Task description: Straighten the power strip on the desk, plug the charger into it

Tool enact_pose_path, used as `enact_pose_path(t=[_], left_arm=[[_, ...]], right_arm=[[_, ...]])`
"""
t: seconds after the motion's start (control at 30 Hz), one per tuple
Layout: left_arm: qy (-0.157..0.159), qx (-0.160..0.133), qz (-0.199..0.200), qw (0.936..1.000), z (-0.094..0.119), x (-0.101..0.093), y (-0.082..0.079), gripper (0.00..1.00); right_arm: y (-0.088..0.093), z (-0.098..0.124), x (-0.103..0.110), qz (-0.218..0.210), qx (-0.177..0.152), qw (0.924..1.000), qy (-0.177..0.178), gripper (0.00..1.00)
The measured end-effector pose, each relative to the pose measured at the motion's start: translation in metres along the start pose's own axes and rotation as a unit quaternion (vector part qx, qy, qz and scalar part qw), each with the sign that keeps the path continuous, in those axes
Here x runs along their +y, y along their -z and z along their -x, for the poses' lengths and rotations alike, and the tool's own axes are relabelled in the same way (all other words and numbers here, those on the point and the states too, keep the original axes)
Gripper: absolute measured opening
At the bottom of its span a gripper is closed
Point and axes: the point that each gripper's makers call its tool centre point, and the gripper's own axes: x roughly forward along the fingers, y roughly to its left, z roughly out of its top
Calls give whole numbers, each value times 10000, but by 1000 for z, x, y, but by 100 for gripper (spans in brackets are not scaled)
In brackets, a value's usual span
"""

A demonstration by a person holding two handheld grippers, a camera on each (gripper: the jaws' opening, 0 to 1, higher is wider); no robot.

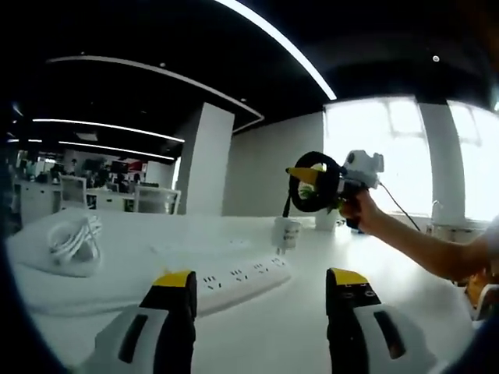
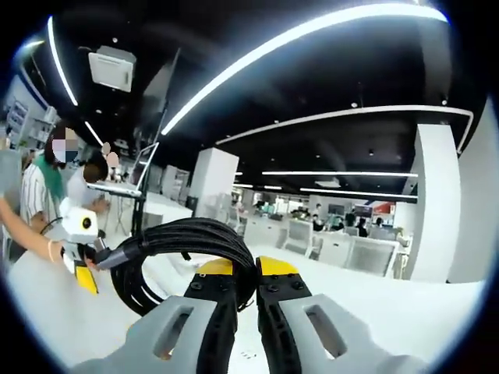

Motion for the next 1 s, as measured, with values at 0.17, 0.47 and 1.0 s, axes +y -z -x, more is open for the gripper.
enact_pose_path(t=[0.17,0.47,1.0], left_arm=[[-8,-88,124,9999,2,2,-3,67],[-11,-106,212,9997,4,2,-5,67],[217,452,-279,9984,6,-25,2,83]], right_arm=[[4,-6,5,203,107,9992,-334,6],[7,-7,1,304,172,9981,-515,6],[8,-4,6,370,200,9968,-687,6]])
